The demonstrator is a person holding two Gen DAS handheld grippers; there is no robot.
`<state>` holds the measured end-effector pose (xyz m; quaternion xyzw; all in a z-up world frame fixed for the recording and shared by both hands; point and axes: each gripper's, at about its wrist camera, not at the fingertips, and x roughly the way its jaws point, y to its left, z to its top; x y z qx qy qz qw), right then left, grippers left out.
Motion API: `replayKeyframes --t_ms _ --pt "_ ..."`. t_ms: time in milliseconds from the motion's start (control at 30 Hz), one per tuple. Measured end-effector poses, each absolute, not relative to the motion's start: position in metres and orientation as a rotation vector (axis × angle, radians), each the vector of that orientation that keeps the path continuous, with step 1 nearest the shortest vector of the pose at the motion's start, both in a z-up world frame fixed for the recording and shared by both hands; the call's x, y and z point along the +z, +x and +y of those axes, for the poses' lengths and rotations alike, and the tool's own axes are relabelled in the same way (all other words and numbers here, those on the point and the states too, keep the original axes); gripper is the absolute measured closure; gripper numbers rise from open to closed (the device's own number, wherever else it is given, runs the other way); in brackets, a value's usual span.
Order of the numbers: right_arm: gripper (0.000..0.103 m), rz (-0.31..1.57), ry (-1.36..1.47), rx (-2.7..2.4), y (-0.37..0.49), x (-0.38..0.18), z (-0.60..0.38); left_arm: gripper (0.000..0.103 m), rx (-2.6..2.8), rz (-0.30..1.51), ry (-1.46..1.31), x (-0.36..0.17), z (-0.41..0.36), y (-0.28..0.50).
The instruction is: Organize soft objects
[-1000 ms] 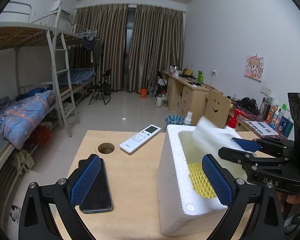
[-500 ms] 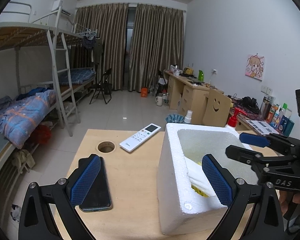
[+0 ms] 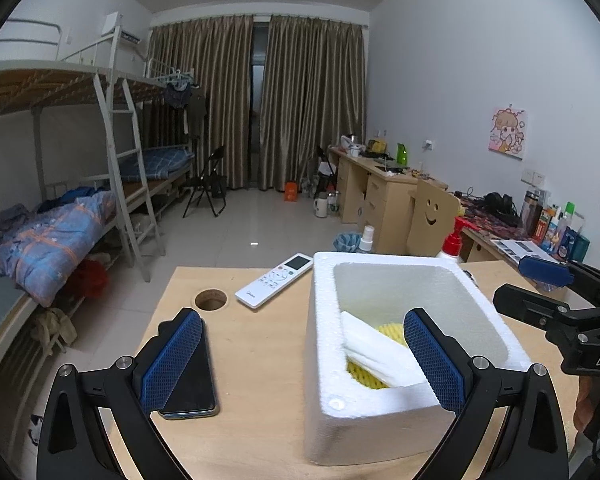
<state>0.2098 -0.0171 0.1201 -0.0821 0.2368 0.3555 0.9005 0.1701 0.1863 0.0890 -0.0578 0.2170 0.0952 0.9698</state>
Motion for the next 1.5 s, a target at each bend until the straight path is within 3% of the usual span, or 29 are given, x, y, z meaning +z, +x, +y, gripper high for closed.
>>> replayKeyframes --t_ms 233,600,1500 --pt "0.015 0.477 -0.161 0.716 0.205 0.122 -0.034 0.002 0.182 0.433 -0.105 0.092 0.172 0.162" --pt "0.001 0.488 -0.165 0.669 0.194 0.115 -0.054 0.002 0.159 0.428 -0.096 0.095 0.150 0.151" --pt "0.000 0.502 -0.110 0.639 0.173 0.096 -0.074 0.002 0.159 0.437 -0.113 0.084 0.135 0.129"
